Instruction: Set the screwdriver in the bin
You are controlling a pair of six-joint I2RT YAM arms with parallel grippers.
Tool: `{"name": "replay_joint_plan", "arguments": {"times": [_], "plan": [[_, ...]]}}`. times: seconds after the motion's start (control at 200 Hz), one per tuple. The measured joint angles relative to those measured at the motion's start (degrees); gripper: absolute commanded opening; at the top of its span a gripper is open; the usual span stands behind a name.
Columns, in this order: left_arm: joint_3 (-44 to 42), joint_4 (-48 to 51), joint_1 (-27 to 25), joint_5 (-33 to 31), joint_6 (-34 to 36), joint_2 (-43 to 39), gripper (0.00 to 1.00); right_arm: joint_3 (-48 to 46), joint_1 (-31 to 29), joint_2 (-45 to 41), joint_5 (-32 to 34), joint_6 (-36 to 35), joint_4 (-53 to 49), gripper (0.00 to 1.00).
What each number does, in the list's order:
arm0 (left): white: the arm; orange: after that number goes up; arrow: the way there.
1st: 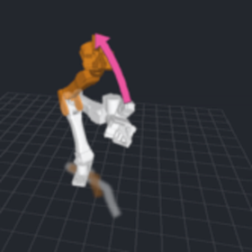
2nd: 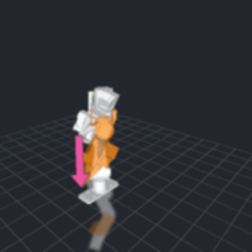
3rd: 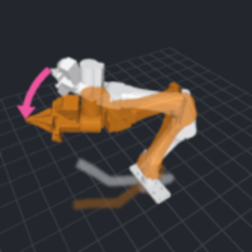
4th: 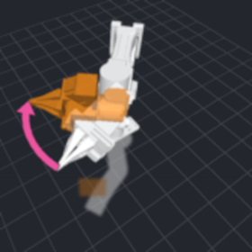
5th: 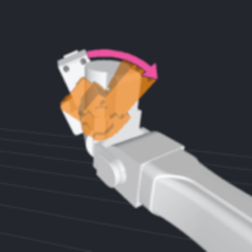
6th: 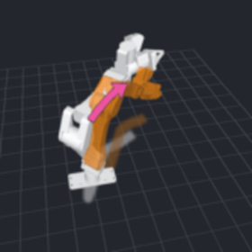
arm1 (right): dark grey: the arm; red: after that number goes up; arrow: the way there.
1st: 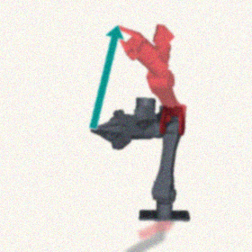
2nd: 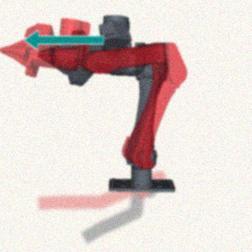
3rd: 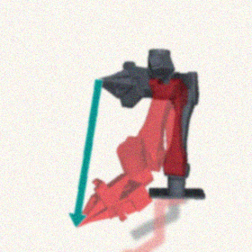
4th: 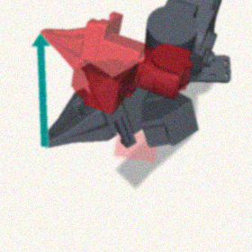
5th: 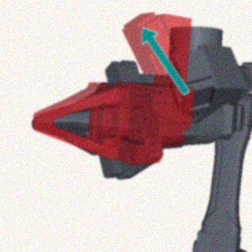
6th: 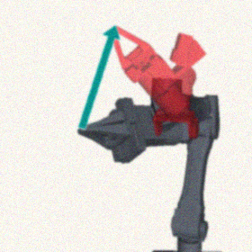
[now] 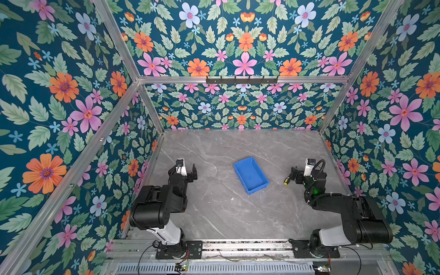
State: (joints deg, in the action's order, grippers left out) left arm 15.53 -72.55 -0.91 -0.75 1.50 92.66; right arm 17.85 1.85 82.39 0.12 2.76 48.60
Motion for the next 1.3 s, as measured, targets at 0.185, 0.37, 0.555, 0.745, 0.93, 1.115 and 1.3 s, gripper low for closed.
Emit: {"name": "replay_joint_plan", "arguments": {"times": [0.185, 0.37, 0.555, 0.745, 0.93, 1.115, 1.3], "plan": [[0.0, 0.2, 0.0, -0.5, 0.0, 0.0, 1.0, 0.0, 0.0, 0.0, 0.0, 0.0, 0.0, 0.99], [0.4, 0.5, 0.0, -0.9, -0.2, 0.0, 1.0, 0.0, 0.0, 0.0, 0.0, 0.0, 0.0, 0.99], [0.6, 0.6, 0.0, -2.3, -1.1, 0.0, 1.0, 0.0, 0.0, 0.0, 0.0, 0.0, 0.0, 0.99], [0.6, 0.6, 0.0, -2.5, -1.1, 0.0, 1.0, 0.0, 0.1, 0.0, 0.0, 0.0, 0.0, 0.99], [0.6, 0.6, 0.0, -2.8, -1.1, 0.0, 1.0, 0.0, 0.1, 0.0, 0.0, 0.0, 0.0, 0.99], [-2.2, 0.2, -0.4, -2.3, -0.8, -2.5, 1.0, -0.3, 0.1, -0.7, 0.0, 0.0, -0.1, 0.99], [-3.3, 5.2, -3.3, -0.1, 1.1, -14.8, 1.0, 0.5, -0.3, -10.8, 1.1, 0.7, -7.0, 0.99]]}}
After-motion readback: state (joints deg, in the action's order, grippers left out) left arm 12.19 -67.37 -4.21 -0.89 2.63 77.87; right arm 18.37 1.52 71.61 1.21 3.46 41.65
